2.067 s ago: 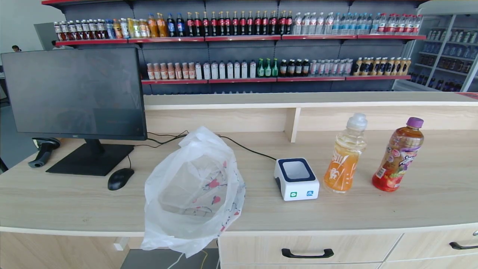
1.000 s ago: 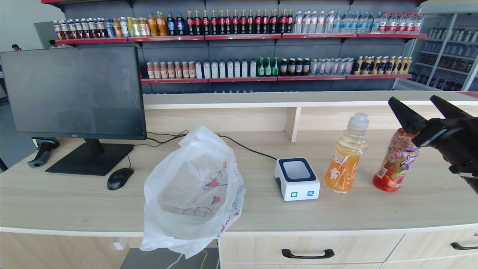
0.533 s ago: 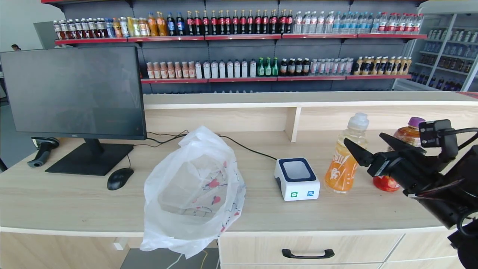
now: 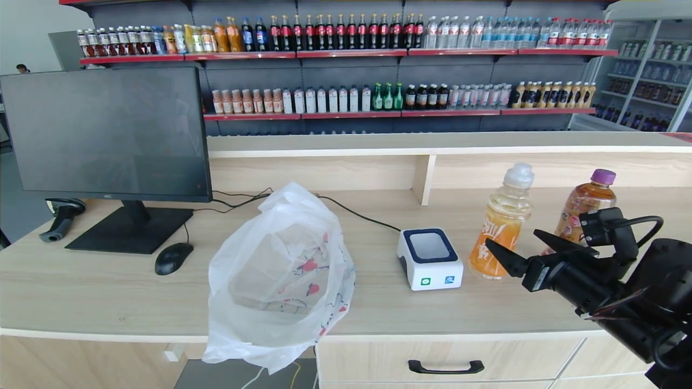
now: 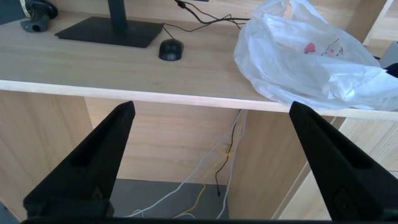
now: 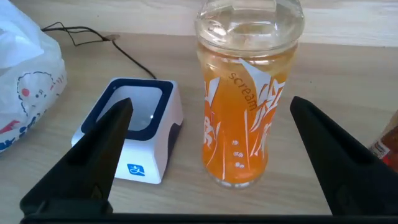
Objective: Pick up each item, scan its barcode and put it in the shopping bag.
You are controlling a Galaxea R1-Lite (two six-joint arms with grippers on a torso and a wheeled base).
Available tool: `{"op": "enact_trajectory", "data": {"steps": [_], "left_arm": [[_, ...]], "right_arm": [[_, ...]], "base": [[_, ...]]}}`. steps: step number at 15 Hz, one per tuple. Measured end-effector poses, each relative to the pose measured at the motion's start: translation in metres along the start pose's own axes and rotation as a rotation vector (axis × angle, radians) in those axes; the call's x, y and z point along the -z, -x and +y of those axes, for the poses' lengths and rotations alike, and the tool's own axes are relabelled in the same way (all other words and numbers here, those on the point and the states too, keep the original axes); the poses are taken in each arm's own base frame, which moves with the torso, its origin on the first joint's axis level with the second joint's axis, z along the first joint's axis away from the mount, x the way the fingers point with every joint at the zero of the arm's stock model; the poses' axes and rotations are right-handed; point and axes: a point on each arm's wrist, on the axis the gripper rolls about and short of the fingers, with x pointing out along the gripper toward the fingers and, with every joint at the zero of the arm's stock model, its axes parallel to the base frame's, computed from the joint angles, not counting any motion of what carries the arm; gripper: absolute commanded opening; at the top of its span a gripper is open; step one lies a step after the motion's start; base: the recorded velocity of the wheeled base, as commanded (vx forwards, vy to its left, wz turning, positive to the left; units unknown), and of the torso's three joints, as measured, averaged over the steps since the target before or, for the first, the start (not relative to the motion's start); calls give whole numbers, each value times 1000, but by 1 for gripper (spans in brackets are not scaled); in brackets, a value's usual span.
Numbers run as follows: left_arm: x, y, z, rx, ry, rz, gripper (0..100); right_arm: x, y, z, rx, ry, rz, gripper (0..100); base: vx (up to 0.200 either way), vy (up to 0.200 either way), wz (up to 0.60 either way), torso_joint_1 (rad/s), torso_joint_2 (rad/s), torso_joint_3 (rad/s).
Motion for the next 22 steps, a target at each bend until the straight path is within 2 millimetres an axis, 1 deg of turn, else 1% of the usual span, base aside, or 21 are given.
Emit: {"op": "enact_trajectory", "data": {"steps": [2, 5, 10, 15, 18, 20, 22], "left_arm": [[0, 0, 0, 0, 0, 0, 100], [0, 0, 0, 0, 0, 0, 100], [0, 0, 0, 0, 0, 0, 100], [0, 0, 0, 0, 0, 0, 100], [0, 0, 0, 0, 0, 0, 100], [0, 0, 0, 0, 0, 0, 100], [0, 0, 0, 0, 0, 0, 100]], "right_arm": [[8, 5, 4, -13, -3, 44, 100], [13, 8, 11, -44, -2, 71, 100], [12, 1, 22, -87, 3, 58, 100], [17, -3, 29, -116, 5, 76, 100], [14, -18, 41, -119, -29, 43, 100], [16, -26, 49, -117, -55, 39, 100], [19, -32, 51, -116, -56, 41, 100]], "base": [[0, 0, 0, 0, 0, 0], [0, 0, 0, 0, 0, 0], [0, 0, 0, 0, 0, 0], [0, 0, 0, 0, 0, 0], [0, 0, 0, 0, 0, 0], [0, 0, 0, 0, 0, 0], [0, 0, 0, 0, 0, 0]]}}
